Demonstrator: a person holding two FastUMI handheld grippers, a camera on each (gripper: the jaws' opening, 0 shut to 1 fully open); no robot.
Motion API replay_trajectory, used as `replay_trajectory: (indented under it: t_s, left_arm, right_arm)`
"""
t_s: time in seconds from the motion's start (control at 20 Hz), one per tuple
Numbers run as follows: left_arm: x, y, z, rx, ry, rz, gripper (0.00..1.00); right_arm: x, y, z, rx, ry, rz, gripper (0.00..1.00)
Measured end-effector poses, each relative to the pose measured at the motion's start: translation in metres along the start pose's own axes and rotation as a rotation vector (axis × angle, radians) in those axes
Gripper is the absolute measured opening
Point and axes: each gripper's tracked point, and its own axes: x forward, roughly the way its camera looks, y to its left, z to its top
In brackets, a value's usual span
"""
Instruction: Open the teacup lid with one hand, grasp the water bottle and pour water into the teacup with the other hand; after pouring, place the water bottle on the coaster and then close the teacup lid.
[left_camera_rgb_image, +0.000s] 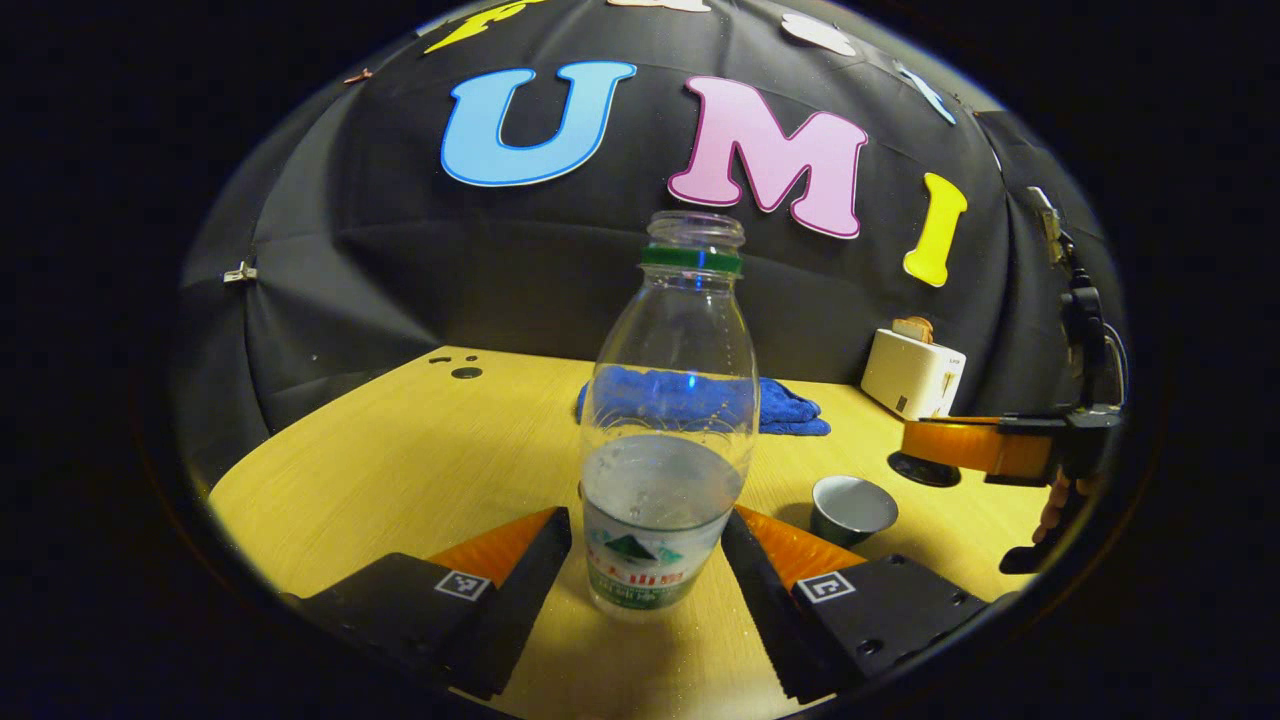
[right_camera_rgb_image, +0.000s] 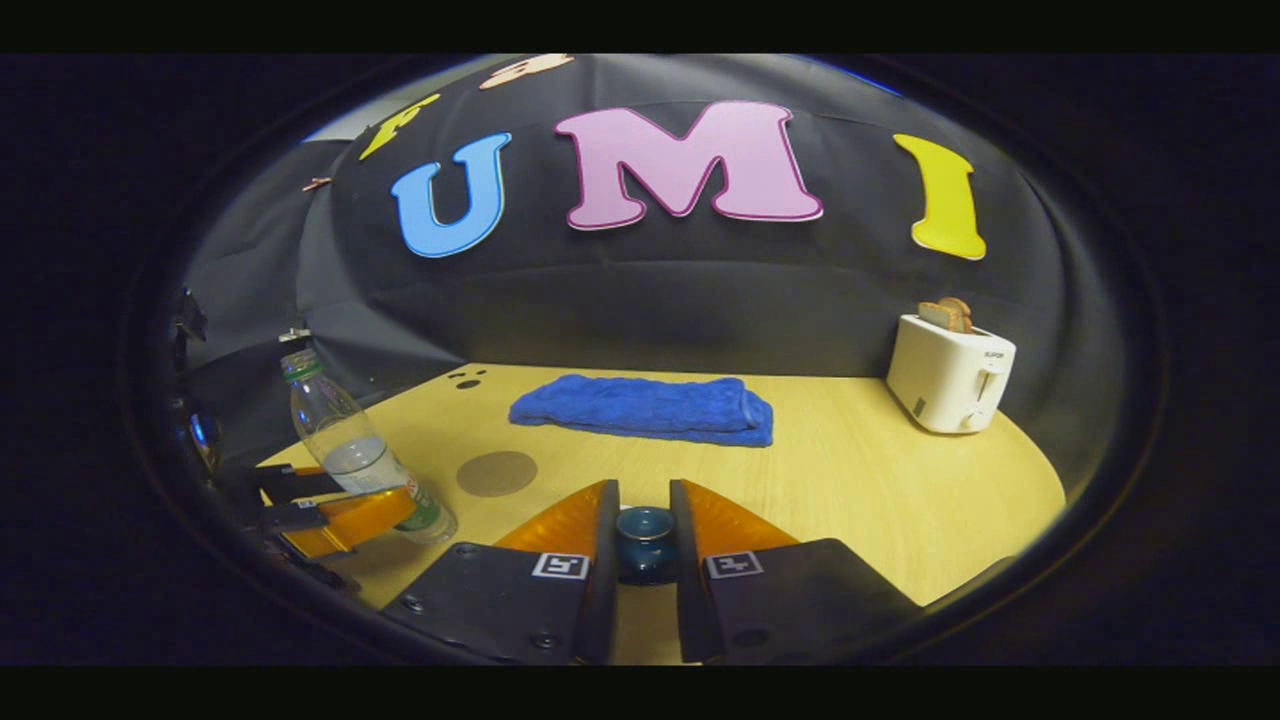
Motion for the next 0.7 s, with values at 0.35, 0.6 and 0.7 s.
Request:
replay_trajectory:
  t_s: [0.35,0.6,0.7]
  left_arm:
    - [0.024,-0.001,0.002,0.017,-0.02,0.006,0.89]
    - [0.024,0.0,0.003,0.109,0.008,0.023,0.77]
    - [0.023,-0.002,0.008,0.175,0.002,0.019,0.72]
  right_arm:
    - [-0.012,-0.02,-0.015,0.017,0.033,-0.036,0.28]
    - [-0.014,-0.023,-0.022,0.038,0.039,-0.041,0.28]
    - [-0.014,-0.024,-0.026,0.046,0.047,-0.04,0.28]
